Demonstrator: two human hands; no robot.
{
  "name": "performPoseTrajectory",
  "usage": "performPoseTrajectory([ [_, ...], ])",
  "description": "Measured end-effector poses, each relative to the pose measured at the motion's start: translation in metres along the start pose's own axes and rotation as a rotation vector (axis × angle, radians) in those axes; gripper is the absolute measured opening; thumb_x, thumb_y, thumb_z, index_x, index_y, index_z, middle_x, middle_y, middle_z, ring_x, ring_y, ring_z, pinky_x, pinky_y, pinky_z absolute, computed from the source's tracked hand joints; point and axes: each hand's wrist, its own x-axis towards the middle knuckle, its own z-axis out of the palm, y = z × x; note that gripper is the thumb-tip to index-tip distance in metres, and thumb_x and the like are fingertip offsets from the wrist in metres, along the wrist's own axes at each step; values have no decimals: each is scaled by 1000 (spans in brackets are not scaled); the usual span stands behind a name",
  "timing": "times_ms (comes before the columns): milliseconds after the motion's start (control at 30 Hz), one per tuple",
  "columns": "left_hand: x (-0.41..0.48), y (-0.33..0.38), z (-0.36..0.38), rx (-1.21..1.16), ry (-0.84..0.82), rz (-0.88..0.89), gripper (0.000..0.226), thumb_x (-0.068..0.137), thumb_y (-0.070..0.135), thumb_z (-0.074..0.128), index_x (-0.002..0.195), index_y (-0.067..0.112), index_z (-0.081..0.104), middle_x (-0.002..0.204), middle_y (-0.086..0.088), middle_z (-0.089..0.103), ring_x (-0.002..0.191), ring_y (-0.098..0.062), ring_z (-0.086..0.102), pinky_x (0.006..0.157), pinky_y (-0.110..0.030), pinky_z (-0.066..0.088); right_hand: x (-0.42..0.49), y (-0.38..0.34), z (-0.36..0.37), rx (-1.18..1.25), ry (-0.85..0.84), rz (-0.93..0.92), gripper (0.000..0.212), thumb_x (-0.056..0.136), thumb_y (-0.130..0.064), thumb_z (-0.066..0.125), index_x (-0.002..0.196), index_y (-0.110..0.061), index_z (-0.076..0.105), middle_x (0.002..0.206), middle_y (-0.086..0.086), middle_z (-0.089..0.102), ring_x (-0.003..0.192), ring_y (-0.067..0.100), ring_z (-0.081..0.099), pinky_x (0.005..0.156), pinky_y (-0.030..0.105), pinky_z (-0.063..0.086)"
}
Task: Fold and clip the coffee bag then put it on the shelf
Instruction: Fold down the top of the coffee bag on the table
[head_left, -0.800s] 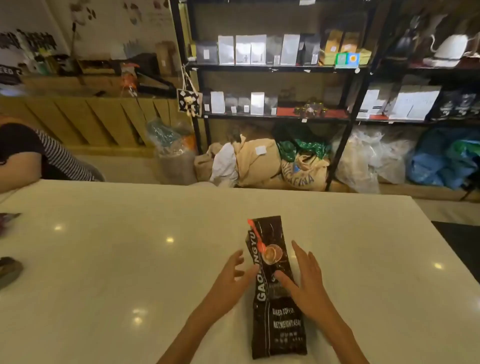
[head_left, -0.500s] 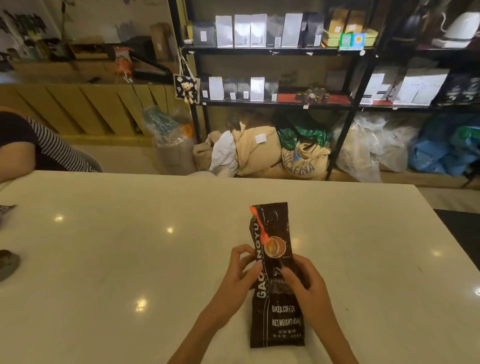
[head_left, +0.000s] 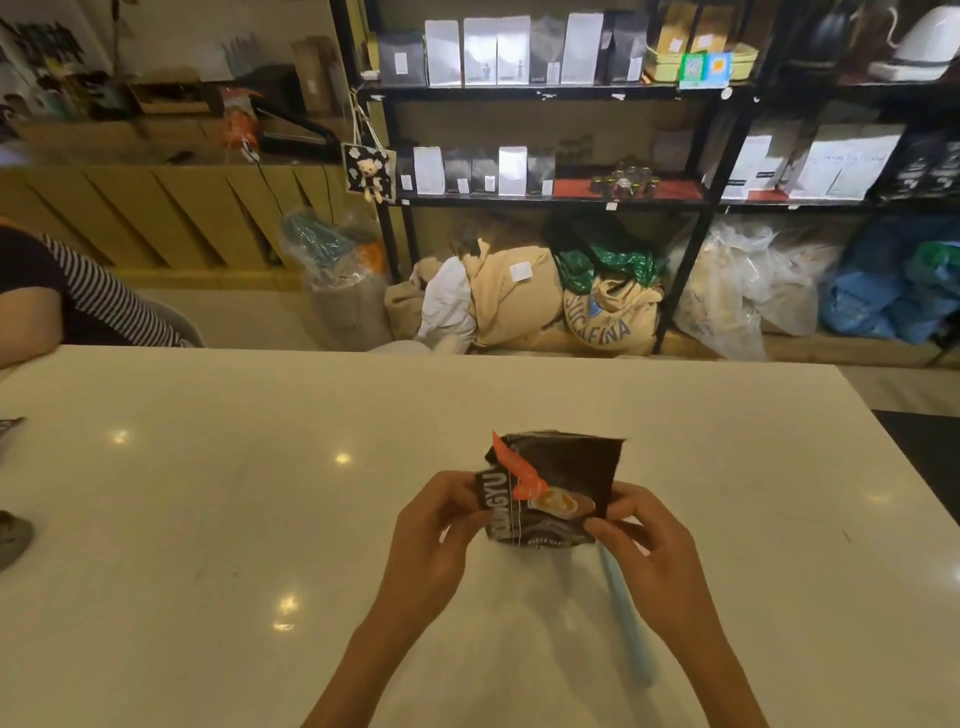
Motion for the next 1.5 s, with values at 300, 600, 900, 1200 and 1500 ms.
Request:
performPoseTrajectory([
  [300,-2,-13,8,-161,-55,-116,23,97,24,49,104,8,64,114,-2,68,108,-20,65,91,-32,53,-6,14,15,109,39,96,15,89,-3,63,85,-17,65,99,-6,71,93,12,67,73,25,56],
  [600,34,-11,26,33,-362,-157,32,95,18,51,123,27,62,120,2,67,117,-17,62,104,-50,47,4,11,22,119,107,247,10,91,-18,63,82,-15,63,97,10,71,92,28,71,84,52,58],
  [900,36,-10,40,185,-336,60,16,87,38,50,90,24,58,97,8,62,97,-15,61,93,-34,51,9,3,22,96,14,223,9,92,-15,61,86,-11,66,92,8,73,85,22,73,82,46,60],
  [1200,43,-12,23,176,-327,45,16,93,1,57,108,5,63,108,10,59,103,1,58,85,-13,51,20,-4,14,178,-14,126,23,91,-2,60,105,-19,62,105,5,72,95,22,71,74,44,63],
  [1500,41,6,25,170,-282,191,38,86,8,65,92,45,61,100,17,51,96,2,56,80,-10,49,29,-10,25,-34,-16,57,27,85,-8,70,83,-36,72,81,-19,75,80,7,71,73,25,58],
])
